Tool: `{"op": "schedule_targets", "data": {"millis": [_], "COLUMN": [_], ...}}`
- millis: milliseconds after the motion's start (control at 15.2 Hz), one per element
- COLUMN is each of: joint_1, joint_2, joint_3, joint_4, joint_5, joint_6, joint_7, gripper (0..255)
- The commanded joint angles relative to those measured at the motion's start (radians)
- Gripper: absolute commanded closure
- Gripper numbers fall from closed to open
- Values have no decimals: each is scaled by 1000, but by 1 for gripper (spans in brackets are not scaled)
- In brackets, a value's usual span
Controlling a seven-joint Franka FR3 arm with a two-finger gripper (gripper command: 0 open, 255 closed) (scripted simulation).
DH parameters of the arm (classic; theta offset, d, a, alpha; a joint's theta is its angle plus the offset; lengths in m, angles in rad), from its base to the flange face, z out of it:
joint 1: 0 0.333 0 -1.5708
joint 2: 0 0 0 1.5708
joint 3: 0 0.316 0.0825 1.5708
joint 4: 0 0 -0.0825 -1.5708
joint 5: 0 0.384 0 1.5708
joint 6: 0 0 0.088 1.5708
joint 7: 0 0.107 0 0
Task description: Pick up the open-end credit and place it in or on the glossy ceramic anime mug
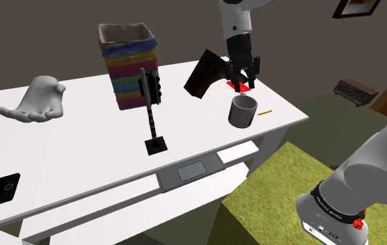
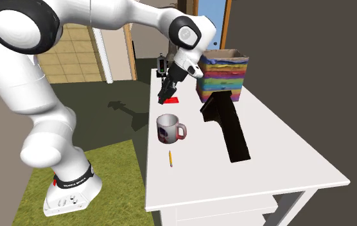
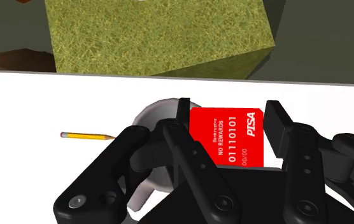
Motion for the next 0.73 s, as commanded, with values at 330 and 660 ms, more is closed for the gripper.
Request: {"op": "schedule_targets", "data": {"millis": [330, 660], "joint_1": [-47, -46], "joint_2": [-25, -14], "joint_3": [-49, -49], "joint_4": [-66, -121], "joint_5": [-55, -56], "joint_6": [28, 93], "joint_7": [-102, -107], "gripper": [255, 255]}}
